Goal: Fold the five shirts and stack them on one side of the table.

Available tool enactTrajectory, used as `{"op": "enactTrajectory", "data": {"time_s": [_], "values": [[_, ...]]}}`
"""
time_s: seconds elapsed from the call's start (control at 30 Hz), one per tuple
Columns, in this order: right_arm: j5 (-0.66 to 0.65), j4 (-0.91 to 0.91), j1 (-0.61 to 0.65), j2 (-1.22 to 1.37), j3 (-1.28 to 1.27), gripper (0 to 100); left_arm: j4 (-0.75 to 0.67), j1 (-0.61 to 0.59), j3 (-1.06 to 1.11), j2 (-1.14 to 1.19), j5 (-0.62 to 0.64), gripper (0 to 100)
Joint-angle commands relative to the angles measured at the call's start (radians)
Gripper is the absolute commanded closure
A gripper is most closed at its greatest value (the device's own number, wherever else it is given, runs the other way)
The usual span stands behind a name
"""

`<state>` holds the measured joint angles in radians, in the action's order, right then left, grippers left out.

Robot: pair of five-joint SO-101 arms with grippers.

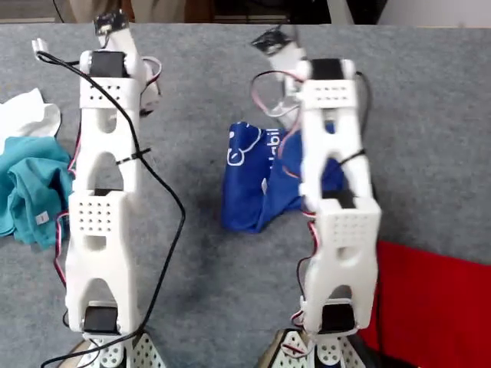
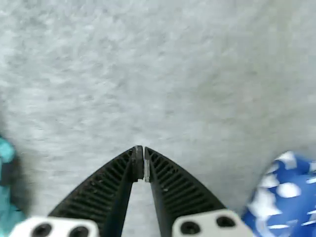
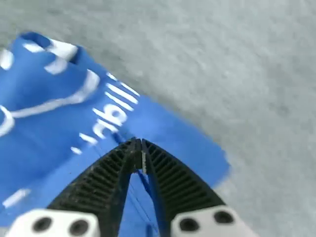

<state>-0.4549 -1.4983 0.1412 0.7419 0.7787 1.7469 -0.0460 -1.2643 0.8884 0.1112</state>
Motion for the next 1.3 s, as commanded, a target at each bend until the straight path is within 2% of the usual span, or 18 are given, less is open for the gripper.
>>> {"op": "enactTrajectory", "data": {"time_s": [0.0, 0.2, 0.5, 0.77, 1.03, 1.27], "values": [[0.06, -0.011, 0.041, 0.077, 0.147, 99.3, -0.052, -0.035, 0.086, 0.016, -0.089, 98], [0.092, -0.104, 0.039, 0.274, 0.354, 99.3, -0.222, -0.058, 0.193, 0.153, -0.097, 98], [0.086, -0.282, 0.016, 0.44, 0.57, 99.3, -0.222, -0.054, 0.144, 0.166, -0.097, 98], [0.086, -0.288, -0.045, 0.383, 0.524, 99.4, -0.222, -0.057, 0.144, 0.166, -0.097, 98], [0.057, -0.287, -0.065, 0.237, 0.318, 99.4, -0.222, -0.055, 0.144, 0.166, -0.097, 98], [0.057, -0.287, -0.102, 0.134, 0.24, 99.4, -0.222, -0.055, 0.144, 0.166, -0.097, 98]]}}
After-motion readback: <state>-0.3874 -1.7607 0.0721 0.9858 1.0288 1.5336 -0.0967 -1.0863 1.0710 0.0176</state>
